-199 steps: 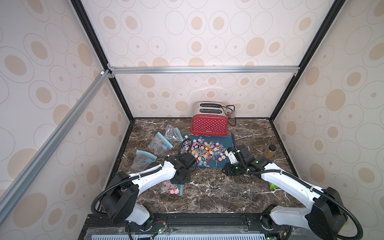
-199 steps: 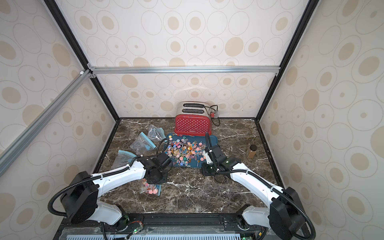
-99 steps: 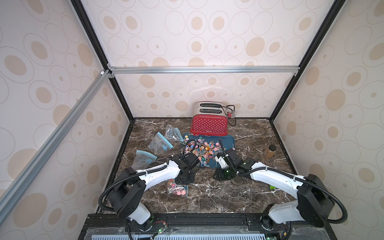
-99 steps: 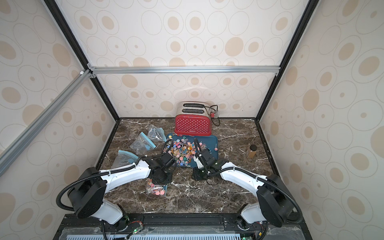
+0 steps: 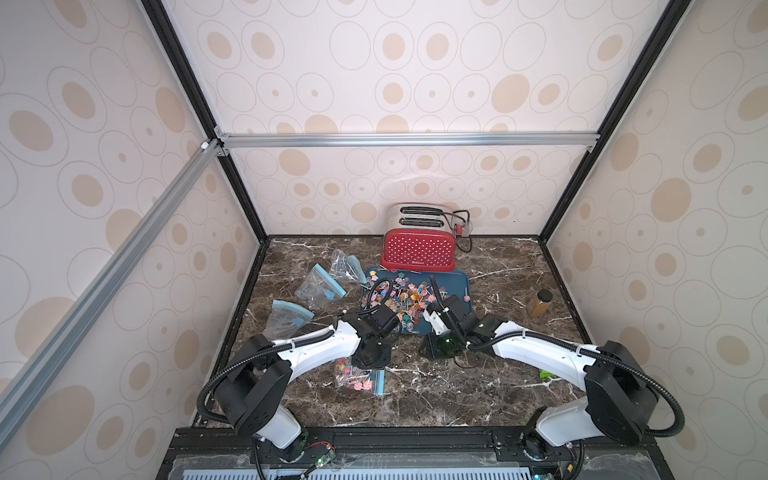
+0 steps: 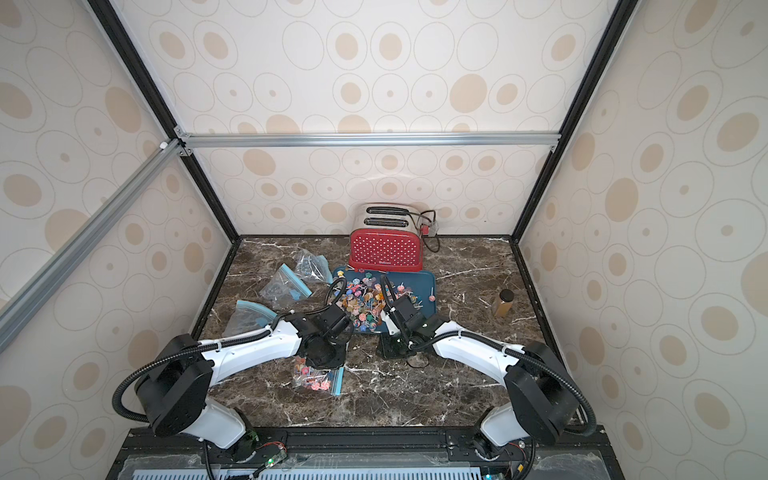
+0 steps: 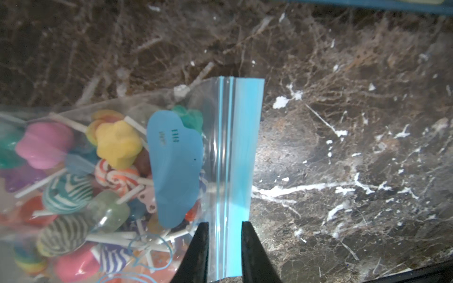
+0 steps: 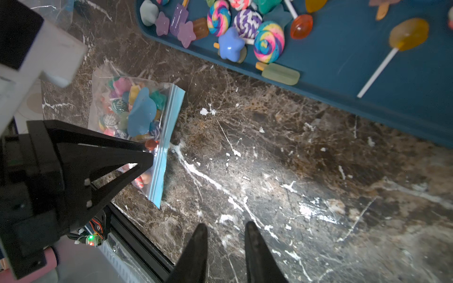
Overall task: Pour candies out of the ziploc bag
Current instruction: Open the ziploc bag at the center of the board.
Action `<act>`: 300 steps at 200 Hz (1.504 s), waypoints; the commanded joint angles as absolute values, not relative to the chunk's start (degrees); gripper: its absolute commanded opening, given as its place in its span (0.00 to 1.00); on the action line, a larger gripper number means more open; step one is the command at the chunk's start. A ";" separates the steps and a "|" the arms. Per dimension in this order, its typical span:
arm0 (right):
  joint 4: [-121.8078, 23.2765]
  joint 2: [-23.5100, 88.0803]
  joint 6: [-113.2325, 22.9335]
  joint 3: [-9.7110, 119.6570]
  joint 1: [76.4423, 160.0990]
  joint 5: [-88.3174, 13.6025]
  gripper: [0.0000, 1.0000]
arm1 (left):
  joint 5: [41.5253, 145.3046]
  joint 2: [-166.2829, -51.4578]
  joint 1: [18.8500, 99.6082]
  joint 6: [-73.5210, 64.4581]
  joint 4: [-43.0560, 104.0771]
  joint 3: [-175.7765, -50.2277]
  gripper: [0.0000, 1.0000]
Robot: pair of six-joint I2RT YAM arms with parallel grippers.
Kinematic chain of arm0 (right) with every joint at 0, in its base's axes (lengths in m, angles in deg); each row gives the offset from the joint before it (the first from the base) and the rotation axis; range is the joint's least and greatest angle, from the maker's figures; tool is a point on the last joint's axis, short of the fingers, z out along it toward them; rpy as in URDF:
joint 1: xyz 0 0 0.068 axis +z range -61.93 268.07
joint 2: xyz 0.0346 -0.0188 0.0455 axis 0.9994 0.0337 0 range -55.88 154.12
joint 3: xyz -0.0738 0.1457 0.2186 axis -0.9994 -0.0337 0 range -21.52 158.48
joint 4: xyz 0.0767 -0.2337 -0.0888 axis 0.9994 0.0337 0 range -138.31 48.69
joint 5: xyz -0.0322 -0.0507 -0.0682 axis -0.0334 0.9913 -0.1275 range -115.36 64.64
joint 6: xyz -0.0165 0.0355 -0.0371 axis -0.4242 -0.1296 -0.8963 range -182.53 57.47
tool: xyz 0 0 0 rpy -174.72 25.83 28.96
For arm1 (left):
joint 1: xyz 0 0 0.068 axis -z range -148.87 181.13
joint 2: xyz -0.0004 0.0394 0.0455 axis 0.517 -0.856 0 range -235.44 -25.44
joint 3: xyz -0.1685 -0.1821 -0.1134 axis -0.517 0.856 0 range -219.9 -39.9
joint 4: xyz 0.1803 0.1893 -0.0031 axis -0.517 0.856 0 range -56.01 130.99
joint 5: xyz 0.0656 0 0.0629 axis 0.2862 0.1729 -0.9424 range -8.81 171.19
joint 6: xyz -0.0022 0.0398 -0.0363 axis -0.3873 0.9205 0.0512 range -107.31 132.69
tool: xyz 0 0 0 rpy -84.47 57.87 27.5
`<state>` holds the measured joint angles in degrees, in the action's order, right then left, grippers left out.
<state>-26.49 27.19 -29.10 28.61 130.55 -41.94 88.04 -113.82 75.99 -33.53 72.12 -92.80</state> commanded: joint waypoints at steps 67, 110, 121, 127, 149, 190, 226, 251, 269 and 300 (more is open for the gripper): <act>-24.96 25.24 -28.70 28.86 130.89 -40.42 0.30 | 89.66 -115.65 76.70 -32.93 71.58 -93.31 0.34; -24.16 24.74 -29.04 28.92 130.87 -39.18 0.30 | 84.98 -117.93 79.09 -35.14 76.40 -96.42 0.46; -23.75 24.31 -29.15 28.81 130.94 -38.62 0.30 | 83.24 -118.70 79.72 -35.62 78.36 -97.50 0.45; -23.48 24.13 -29.37 28.81 130.95 -38.25 0.30 | 82.72 -119.06 80.10 -35.83 79.00 -97.87 0.45; -22.66 23.25 -29.64 28.92 130.90 -37.29 0.30 | 81.92 -119.91 81.14 -36.68 79.91 -98.43 0.44; -22.11 22.43 -29.79 28.76 130.94 -36.62 0.30 | 80.32 -120.54 81.57 -37.64 81.36 -98.20 0.41; -22.21 22.35 -29.73 28.53 130.82 -36.61 0.30 | 79.97 -121.54 82.24 -38.02 81.28 -98.61 0.38; -22.15 22.12 -29.74 28.43 130.91 -36.61 0.30 | 79.74 -122.33 82.55 -38.02 81.19 -98.78 0.33; -22.15 21.81 -29.73 28.22 130.81 -36.48 0.30 | 79.52 -122.65 82.71 -38.10 81.10 -98.57 0.28; -22.04 21.55 -29.73 28.05 130.87 -36.28 0.29 | 79.52 -122.11 82.85 -38.05 81.19 -98.43 0.22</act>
<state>-23.41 22.88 -29.37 28.57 130.55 -37.13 80.93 -122.10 82.09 -37.48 78.94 -97.37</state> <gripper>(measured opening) 0.295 0.228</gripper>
